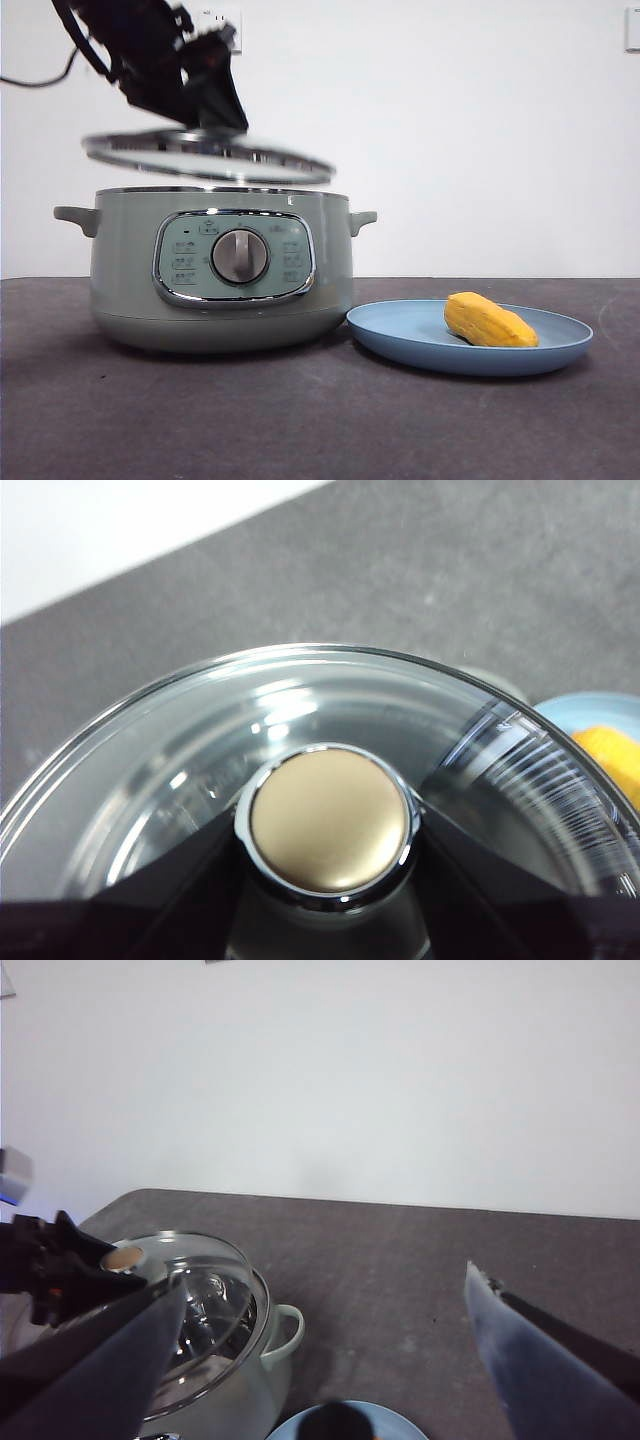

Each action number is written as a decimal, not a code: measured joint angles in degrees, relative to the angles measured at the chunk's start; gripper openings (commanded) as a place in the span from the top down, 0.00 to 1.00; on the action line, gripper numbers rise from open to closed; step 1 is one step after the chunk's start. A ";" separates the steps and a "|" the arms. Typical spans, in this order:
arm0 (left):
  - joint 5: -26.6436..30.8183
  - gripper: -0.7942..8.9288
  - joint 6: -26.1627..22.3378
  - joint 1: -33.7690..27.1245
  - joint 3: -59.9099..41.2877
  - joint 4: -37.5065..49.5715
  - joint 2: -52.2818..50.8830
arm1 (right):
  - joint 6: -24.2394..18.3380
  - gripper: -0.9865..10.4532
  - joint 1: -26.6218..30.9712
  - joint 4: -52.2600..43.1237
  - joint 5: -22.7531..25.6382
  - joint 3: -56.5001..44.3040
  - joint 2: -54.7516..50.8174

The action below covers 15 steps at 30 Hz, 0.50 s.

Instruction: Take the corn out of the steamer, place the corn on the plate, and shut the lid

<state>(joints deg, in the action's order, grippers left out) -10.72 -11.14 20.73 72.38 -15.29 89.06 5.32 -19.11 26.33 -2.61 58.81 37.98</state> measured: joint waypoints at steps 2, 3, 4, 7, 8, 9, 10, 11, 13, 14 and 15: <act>0.04 0.92 0.00 0.07 0.00 -0.28 1.40 | 0.00 0.50 0.00 0.00 0.00 0.00 0.04; 0.02 0.92 -0.20 0.07 -0.02 -0.50 1.81 | 0.00 0.50 0.00 0.00 0.00 0.00 0.04; 0.02 0.92 -0.33 0.13 -0.02 -0.44 1.86 | 0.00 0.50 0.00 0.00 0.00 0.00 0.04; 0.04 0.92 -0.28 0.39 -0.02 0.72 1.70 | 0.00 0.50 0.00 0.02 0.00 0.00 -0.02; 0.00 0.92 -0.28 0.44 -0.02 0.74 1.70 | 0.00 0.50 0.00 0.02 0.00 0.00 -0.02; -0.04 0.92 -0.28 0.44 -0.02 0.74 1.70 | 0.00 0.50 0.00 0.00 0.00 0.00 -0.02; -0.20 0.92 -0.28 0.46 -0.02 0.70 1.70 | 0.00 0.50 0.00 0.00 0.00 0.00 -0.02; -0.42 0.92 -0.28 0.46 -0.02 0.66 1.70 | 0.00 0.50 0.00 0.00 0.00 0.00 0.00; -0.92 0.92 -0.26 0.52 -0.02 0.70 1.70 | 0.00 0.50 0.00 0.00 0.00 0.00 0.22; -0.87 0.92 -0.24 0.61 -0.02 0.74 1.81 | 0.00 0.50 0.00 0.00 0.00 0.00 0.33; -0.83 0.92 -0.24 0.72 -0.02 0.85 1.99 | 0.00 0.50 0.00 0.02 0.00 0.00 0.44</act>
<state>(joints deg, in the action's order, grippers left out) -11.55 -11.38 21.45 72.36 -14.44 91.05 5.32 -19.11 26.35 -2.61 58.81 38.41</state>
